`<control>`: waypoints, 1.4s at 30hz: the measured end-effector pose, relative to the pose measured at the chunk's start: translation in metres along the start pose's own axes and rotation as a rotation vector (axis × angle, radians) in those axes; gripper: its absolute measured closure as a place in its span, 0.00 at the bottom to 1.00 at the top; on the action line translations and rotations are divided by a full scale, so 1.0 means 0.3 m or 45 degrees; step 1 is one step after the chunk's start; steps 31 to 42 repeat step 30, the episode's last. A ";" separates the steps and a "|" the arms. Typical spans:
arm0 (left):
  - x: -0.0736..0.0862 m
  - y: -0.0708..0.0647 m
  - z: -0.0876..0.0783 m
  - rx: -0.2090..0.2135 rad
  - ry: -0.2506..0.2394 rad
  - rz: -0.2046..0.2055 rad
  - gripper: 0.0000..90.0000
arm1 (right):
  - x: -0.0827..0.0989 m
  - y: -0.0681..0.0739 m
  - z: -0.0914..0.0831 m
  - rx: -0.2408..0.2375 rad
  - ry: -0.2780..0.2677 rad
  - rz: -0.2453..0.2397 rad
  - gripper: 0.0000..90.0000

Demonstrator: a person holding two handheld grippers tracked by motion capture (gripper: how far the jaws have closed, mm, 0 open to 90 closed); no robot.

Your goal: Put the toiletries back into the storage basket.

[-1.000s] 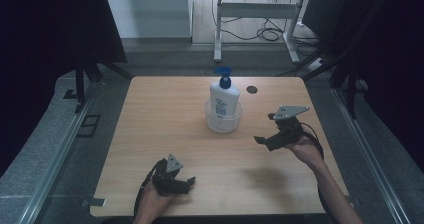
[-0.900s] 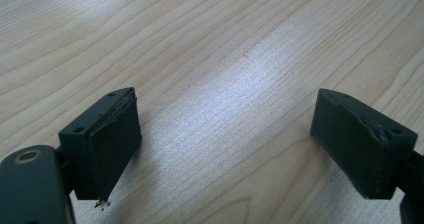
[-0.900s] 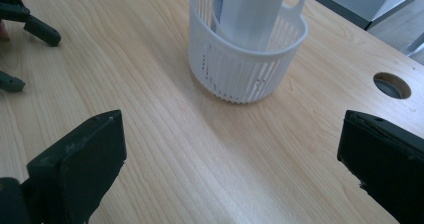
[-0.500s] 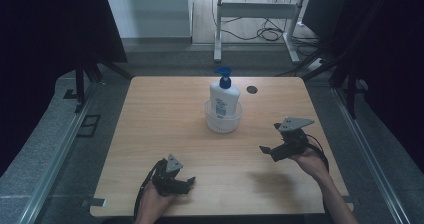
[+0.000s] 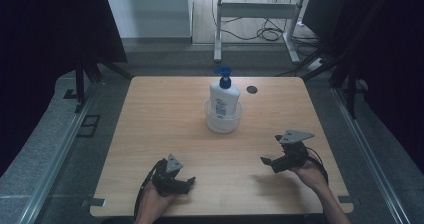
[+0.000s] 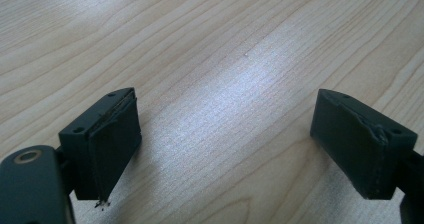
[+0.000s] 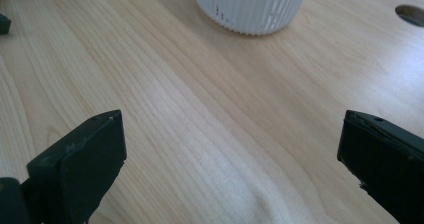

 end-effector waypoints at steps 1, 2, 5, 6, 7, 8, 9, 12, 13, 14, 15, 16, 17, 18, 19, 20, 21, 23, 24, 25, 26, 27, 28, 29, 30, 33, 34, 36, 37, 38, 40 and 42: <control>0.000 0.000 0.000 0.000 0.000 0.000 0.13 | 0.007 0.001 0.000 0.001 0.000 0.005 0.00; 0.000 0.000 0.000 -0.001 0.000 0.000 0.13 | 0.018 0.002 0.000 0.000 0.001 0.011 0.00; 0.000 0.000 0.000 0.000 0.000 0.000 0.13 | 0.045 0.004 0.001 0.010 0.011 0.021 0.00; 0.000 0.000 0.000 0.000 0.000 0.000 0.13 | 0.055 0.004 0.003 0.015 0.017 0.021 0.00; 0.000 0.000 0.000 0.000 0.000 0.000 0.13 | 0.064 0.005 0.004 0.017 0.024 0.027 0.00; 0.000 0.000 0.000 0.000 -0.001 0.000 0.13 | 0.074 0.006 0.006 0.021 0.033 0.027 0.00; 0.000 0.000 0.000 0.000 -0.001 0.000 0.13 | 0.084 0.006 0.008 0.025 0.041 0.026 0.00; 0.000 0.000 0.000 0.000 -0.001 0.000 0.13 | 0.112 0.007 0.013 0.032 0.066 0.029 0.00; 0.000 0.000 0.000 -0.001 -0.001 0.000 0.13 | 0.120 0.008 0.014 0.031 0.076 0.030 0.00; 0.000 0.000 0.000 0.000 -0.001 0.000 0.13 | 0.127 0.008 0.015 0.034 0.086 0.030 0.00; 0.000 0.000 0.000 0.000 -0.001 -0.001 0.13 | 0.134 0.008 0.017 0.037 0.092 0.026 0.00; 0.000 0.000 0.000 -0.001 -0.001 -0.001 0.13 | 0.143 0.008 0.019 0.039 0.103 0.016 0.00; 0.000 0.000 0.000 0.000 -0.001 0.000 0.13 | 0.148 0.010 0.021 0.041 0.111 0.019 0.00; 0.000 0.000 0.000 -0.001 -0.001 -0.001 0.13 | 0.154 0.010 0.023 0.038 0.120 0.013 0.00; 0.000 0.000 0.000 0.000 0.000 0.000 0.13 | 0.160 0.012 0.026 0.035 0.125 0.014 0.00; 0.000 0.000 0.000 -0.001 -0.001 -0.001 0.13 | 0.166 0.014 0.028 0.034 0.132 0.010 0.00; 0.000 0.000 0.000 0.000 0.000 0.000 0.13 | 0.172 0.015 0.030 0.032 0.140 0.008 0.00; 0.000 0.000 0.000 -0.001 -0.001 -0.001 0.13 | 0.185 0.016 0.037 0.025 0.147 0.021 0.00; 0.000 0.000 0.000 -0.001 -0.001 0.000 0.13 | 0.191 0.012 0.039 0.002 0.148 0.069 0.00; 0.000 0.000 0.000 0.000 -0.001 -0.001 0.13 | 0.191 0.009 0.038 0.007 0.150 0.078 0.00; 0.000 0.000 0.000 0.000 0.000 0.000 0.13 | 0.192 0.008 0.038 0.008 0.149 0.079 0.00; 0.000 0.000 0.000 0.000 -0.001 0.000 0.13 | 0.192 0.008 0.038 0.008 0.150 0.078 0.00; 0.001 -0.001 0.000 0.000 0.000 0.001 0.13 | 0.192 0.009 0.038 0.009 0.149 0.078 0.00; 0.000 0.000 0.000 0.000 0.000 -0.001 0.13 | 0.193 0.009 0.037 0.009 0.150 0.078 0.00; 0.000 -0.001 0.001 0.000 0.000 0.000 0.13 | 0.192 0.009 0.038 0.008 0.149 0.078 0.00; 0.000 -0.001 0.001 0.000 0.000 0.000 0.13 | 0.192 0.009 0.038 0.008 0.149 0.078 0.00; 0.000 -0.001 0.001 0.000 0.000 0.000 0.13 | 0.192 0.009 0.038 0.008 0.149 0.078 0.00; 0.000 -0.001 0.001 0.000 0.000 0.000 0.13 | 0.192 0.009 0.038 0.008 0.149 0.078 0.00; 0.000 -0.001 0.001 0.000 0.000 0.000 0.13 | 0.192 0.009 0.038 0.008 0.149 0.078 0.00; 0.000 -0.001 0.001 0.000 0.000 0.000 0.13 | 0.192 0.009 0.038 0.008 0.149 0.078 0.00; 0.000 -0.001 0.001 0.000 0.000 0.000 0.13 | 0.192 0.009 0.038 0.008 0.149 0.078 0.00; 0.000 -0.001 0.001 0.000 0.000 0.000 0.13 | 0.192 0.009 0.038 0.008 0.149 0.078 0.00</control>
Point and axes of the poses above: each handheld gripper's, and its own axes: z roughly forward along the jaws, x roughly out of its underside, y roughly to its left, the point moved 3 cm from there along z, roughly forward along the jaws, and after that the axes turned 12 degrees about -y, right-handed, at the moved point
